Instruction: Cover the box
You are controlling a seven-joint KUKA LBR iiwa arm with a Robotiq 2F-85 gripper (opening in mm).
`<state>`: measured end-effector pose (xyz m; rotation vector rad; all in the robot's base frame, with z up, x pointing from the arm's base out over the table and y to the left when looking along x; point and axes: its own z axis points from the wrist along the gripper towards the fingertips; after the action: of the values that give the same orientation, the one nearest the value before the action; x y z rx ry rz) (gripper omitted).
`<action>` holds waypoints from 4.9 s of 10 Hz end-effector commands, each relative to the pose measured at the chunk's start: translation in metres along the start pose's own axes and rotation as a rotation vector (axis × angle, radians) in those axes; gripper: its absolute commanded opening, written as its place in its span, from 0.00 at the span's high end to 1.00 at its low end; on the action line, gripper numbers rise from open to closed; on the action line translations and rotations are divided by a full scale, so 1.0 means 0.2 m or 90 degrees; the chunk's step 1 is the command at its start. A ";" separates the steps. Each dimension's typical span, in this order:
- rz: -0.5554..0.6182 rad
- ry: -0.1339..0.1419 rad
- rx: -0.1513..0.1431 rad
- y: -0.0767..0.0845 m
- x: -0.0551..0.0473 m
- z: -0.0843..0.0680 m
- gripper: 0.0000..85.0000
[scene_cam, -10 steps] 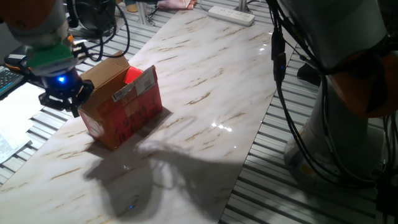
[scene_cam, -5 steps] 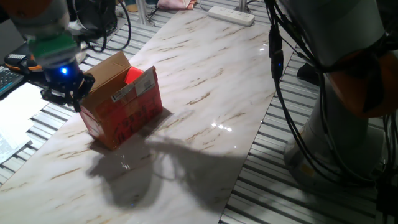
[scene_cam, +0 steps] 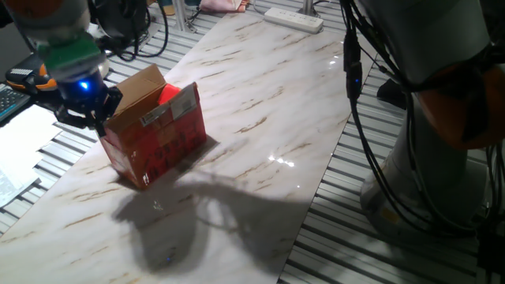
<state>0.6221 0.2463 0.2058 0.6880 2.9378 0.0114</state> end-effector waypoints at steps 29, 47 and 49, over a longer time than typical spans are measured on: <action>0.050 0.027 -0.018 -0.01 0.05 -0.19 1.00; 0.162 0.105 -0.012 0.22 -0.09 -0.16 0.40; 0.166 0.099 -0.011 0.23 -0.14 -0.09 0.40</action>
<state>0.6654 0.2748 0.2279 1.1078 2.9638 0.1207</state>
